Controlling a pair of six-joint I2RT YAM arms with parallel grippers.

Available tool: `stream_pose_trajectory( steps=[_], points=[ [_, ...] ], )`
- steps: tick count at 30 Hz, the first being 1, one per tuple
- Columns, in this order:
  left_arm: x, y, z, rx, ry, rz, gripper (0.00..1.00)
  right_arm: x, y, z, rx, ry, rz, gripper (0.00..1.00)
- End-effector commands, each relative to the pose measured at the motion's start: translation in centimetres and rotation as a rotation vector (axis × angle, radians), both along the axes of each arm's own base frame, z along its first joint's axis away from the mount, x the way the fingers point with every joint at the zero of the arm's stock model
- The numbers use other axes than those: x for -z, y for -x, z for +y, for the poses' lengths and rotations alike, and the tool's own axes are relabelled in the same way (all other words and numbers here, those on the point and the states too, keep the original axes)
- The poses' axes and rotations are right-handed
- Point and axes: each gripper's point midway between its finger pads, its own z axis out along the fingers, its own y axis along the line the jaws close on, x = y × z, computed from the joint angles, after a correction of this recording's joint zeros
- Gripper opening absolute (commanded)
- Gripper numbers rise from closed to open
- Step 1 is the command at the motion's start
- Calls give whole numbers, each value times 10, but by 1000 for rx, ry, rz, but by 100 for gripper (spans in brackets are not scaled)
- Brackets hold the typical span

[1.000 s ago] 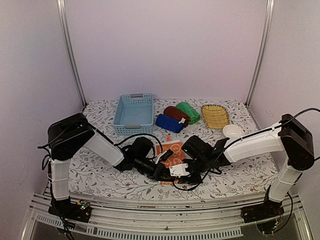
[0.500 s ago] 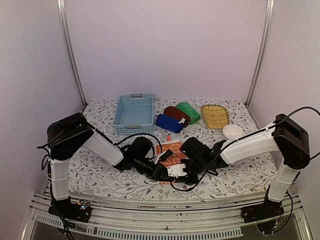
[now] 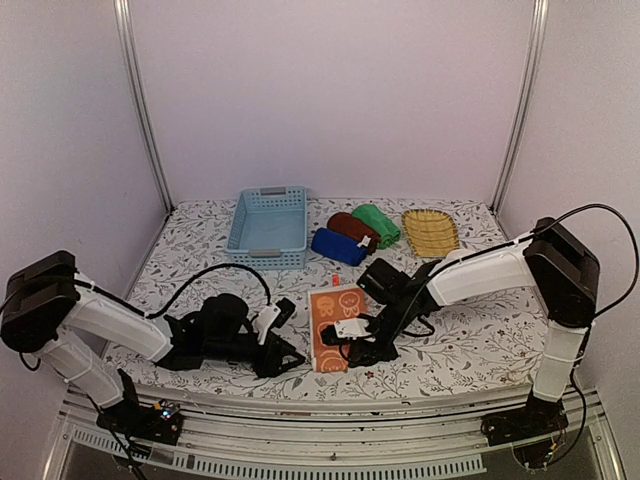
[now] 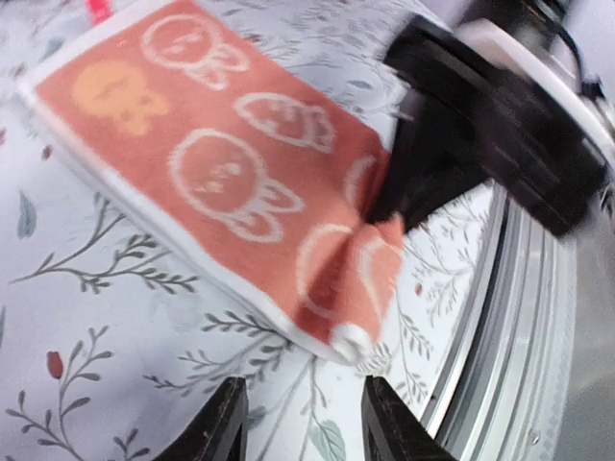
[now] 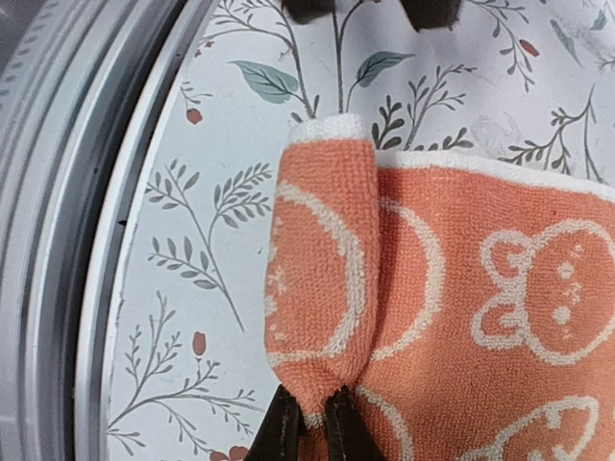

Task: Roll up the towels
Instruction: Roll the towel at the center of the board.

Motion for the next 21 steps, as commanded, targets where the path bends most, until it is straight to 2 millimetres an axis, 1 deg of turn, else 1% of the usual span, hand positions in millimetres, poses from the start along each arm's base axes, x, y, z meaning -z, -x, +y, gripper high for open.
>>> stream_pose_trajectory(
  steps=[1,2,4,6,7,13,15,17,21],
  points=[
    [-28,15,-9,66,-64,-472,44,20,41,-34,8,166,423,9],
    [-29,22,-14,92,-92,-534,44,20,42,-35,18,173,487,9],
    [-30,32,-25,161,-149,-635,44,19,36,-32,43,185,583,8],
    [-29,43,-40,252,-191,-706,43,21,33,-33,66,201,660,6],
    [-27,46,-46,287,-216,-730,43,22,32,-35,80,211,703,6],
    [-12,28,-77,373,-350,-875,42,21,21,-32,97,189,758,6],
    [2,24,-87,420,-389,-875,41,20,19,-30,98,179,768,6],
    [16,17,-91,447,-437,-851,40,20,17,-28,95,170,771,6],
    [26,16,-97,494,-438,-817,40,24,14,-29,105,177,774,6]
  ],
)
